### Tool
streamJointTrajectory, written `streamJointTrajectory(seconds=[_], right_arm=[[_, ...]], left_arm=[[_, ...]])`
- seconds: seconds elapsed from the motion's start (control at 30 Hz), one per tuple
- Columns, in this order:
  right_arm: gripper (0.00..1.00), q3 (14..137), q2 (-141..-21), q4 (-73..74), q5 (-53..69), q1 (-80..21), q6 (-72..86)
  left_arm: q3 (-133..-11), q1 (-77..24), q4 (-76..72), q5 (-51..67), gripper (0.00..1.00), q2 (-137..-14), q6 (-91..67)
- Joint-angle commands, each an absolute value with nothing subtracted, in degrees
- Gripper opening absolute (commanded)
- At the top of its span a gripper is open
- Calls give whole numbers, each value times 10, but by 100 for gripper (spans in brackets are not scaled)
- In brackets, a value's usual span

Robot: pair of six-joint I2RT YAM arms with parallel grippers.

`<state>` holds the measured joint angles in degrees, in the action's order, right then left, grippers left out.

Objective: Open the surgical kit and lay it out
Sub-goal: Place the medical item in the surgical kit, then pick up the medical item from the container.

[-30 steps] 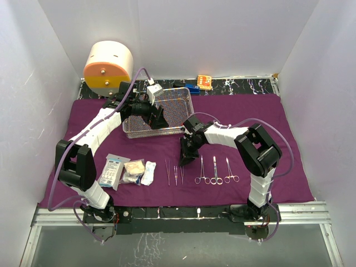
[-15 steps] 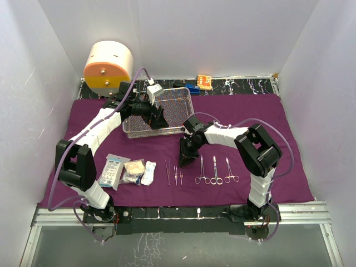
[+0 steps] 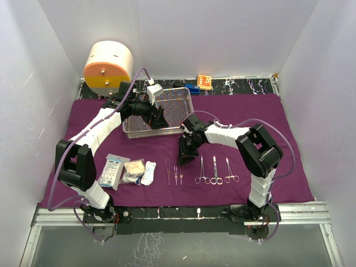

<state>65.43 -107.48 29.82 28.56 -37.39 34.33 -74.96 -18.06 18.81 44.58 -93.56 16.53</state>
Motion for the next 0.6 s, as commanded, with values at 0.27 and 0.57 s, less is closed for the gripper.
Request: streamJointTrajectory(seconds=[0.27, 0.57], right_arm=[[22, 703, -1012, 303, 268, -376, 316], [27, 749, -933, 300, 232, -346, 260]], left_arm=[[-741, -177, 176, 455, 99, -923, 173], [-734, -176, 138, 354, 98, -910, 129]])
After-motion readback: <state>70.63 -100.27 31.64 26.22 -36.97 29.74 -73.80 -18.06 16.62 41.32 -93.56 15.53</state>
